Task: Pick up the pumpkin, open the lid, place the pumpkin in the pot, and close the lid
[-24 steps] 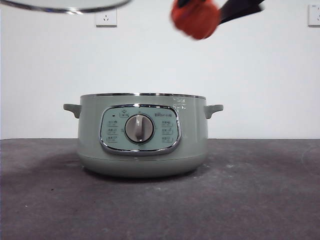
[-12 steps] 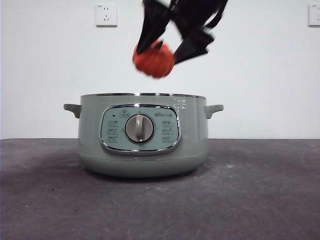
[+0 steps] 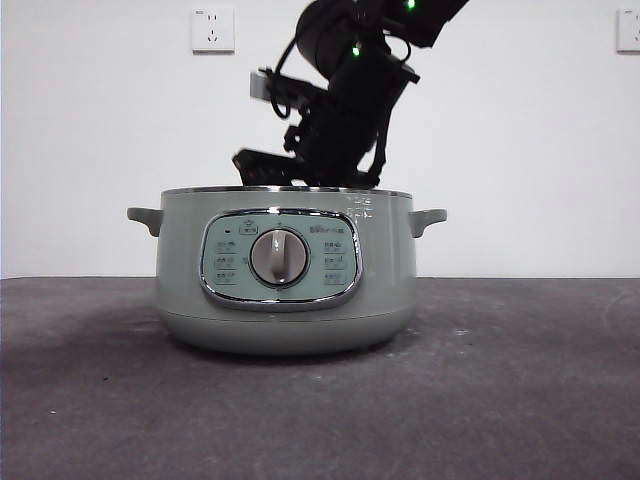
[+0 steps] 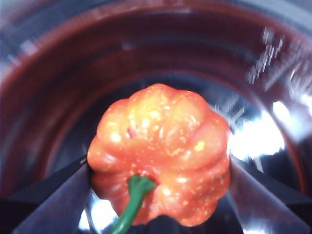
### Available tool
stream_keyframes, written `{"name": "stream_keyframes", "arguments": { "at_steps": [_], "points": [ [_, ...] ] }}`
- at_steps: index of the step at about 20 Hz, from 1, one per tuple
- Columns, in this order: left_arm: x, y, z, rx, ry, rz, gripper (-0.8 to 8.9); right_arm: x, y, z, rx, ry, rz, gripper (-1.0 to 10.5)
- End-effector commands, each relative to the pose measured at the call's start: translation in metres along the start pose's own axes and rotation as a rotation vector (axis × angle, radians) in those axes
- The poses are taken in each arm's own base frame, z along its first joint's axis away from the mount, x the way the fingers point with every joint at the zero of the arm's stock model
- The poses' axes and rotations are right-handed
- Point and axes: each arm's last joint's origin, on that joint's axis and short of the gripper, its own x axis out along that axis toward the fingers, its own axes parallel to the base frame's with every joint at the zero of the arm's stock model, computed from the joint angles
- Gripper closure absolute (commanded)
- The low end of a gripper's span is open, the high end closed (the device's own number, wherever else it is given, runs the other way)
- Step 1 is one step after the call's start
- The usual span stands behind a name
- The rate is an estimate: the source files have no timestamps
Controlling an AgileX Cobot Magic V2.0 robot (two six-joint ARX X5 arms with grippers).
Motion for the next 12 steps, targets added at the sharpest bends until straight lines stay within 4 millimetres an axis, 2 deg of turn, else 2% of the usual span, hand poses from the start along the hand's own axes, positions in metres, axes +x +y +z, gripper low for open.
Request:
{"name": "stream_keyframes", "arguments": {
  "at_steps": [1,3,4,5,6,7,11,12],
  "points": [
    [-0.0088,-0.0007,0.0079,0.013,-0.075,0.001,8.22,0.0072,-0.0011,-0.0043,-0.008,0.032,-0.022,9.6],
    [-0.0088,-0.0008,0.0079,0.014,-0.075,0.0,8.22,0.0073,-0.001,-0.0048,-0.006,0.035,-0.02,9.3],
    [-0.0088,-0.0008,0.0078,0.013,-0.075,0.0,8.22,0.0073,-0.0009,-0.0052,-0.002,0.04,-0.02,8.3],
    [-0.0088,-0.0008,0.0078,0.013,-0.074,-0.002,8.22,0.0072,-0.0007,-0.0065,0.0,0.054,-0.017,6.5],
    [-0.0087,-0.0008,0.0077,0.013,-0.073,-0.002,8.22,0.0072,-0.0003,-0.008,0.001,0.068,-0.01,4.1],
    [-0.0087,-0.0008,0.0077,0.013,-0.073,-0.002,8.22,0.0071,0.0001,-0.0086,0.001,0.075,-0.009,3.0],
    [-0.0084,-0.0008,0.0077,0.013,-0.072,-0.004,8.22,0.005,-0.0002,-0.0056,0.005,0.064,-0.012,3.0],
    [-0.0084,-0.0009,0.0078,0.014,-0.072,-0.006,8.22,-0.0009,-0.0002,-0.0022,0.009,0.047,-0.016,3.0]
  ]
}}
